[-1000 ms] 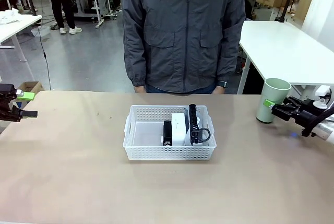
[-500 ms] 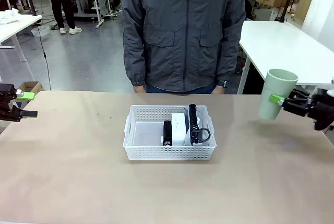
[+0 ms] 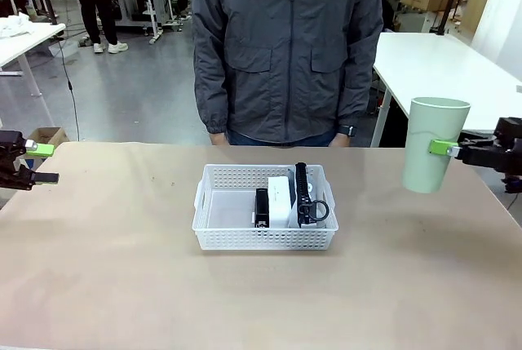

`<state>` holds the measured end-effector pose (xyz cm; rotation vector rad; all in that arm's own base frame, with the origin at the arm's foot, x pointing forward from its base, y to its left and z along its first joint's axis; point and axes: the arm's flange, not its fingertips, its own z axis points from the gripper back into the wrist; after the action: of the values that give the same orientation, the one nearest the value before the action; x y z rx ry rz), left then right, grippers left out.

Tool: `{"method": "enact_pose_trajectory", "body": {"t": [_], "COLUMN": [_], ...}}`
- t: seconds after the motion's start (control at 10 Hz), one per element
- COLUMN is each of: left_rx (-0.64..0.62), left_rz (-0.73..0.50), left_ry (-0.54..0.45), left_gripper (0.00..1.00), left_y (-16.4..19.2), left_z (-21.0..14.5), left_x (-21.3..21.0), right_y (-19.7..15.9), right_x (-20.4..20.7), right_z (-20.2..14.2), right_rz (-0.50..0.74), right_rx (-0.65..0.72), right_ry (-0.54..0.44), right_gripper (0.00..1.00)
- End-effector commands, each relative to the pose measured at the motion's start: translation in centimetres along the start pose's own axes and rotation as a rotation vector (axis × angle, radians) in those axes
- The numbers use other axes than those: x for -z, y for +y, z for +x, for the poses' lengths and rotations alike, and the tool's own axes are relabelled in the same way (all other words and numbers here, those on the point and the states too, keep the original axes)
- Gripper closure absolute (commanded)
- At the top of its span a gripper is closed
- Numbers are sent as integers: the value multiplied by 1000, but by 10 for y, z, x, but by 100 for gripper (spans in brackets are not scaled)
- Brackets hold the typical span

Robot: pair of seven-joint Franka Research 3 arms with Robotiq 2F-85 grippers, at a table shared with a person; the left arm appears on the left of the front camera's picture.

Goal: Efficiently arrange items inside the basket to fit them all.
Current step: Pick up the Reusable plastic cup and place it inside the Organizing basket.

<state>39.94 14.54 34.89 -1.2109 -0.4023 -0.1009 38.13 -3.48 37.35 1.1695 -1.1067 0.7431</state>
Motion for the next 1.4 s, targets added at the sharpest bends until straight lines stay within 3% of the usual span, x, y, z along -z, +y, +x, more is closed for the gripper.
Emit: {"method": "enact_pose_trajectory", "body": {"t": [0.0, 0.2, 0.3, 0.4, 0.5, 0.7, 0.8, 1.0, 1.1, 1.2, 1.3], "left_rx": [-9, -9, -9, -9, -9, -9, -9, -9, -9, -9, -9], "left_rz": [2, 2, 2, 2, 2, 2, 2, 2, 2, 2, 2], "left_ry": [7, 7, 7, 7, 7, 7, 7, 7, 7, 7, 7], "left_gripper": [0, 0, 0, 0, 0, 0, 0, 0, 0, 0, 0], "left_y": [-3, -3, -3, -3, -3, -3, -3, -3, -3, -3, -3], "left_z": [-1, -1, -1, -1, -1, -1, -1, -1, -1, -1, -1], "left_x": [-1, -1, -1, -1, -1, -1, -1, -1, -1, -1, -1], "right_y": [-1, -1, -1, 14, 35, 76, 98, 140, 161, 184, 193], "right_x": [-7, -7, -6, 21, 54, 130, 164, 227, 265, 315, 340], "right_z": [5, 5, 1, 25, 64, 119, 133, 145, 147, 139, 130], "right_rz": [-31, -31, -17, -65, -67, -54, -44, -179, -283, -499, -525], "right_rx": [-50, -50, -14, -43, -131, -147, -147, -69, 8, 61, 93], "right_ry": [-5, -5, -4, 219, 327, 589, 679, 921, 971, 967, 980], "right_gripper": [73, 73, 13, 13, 13, 13, 13, 13, 13, 13, 13]}}
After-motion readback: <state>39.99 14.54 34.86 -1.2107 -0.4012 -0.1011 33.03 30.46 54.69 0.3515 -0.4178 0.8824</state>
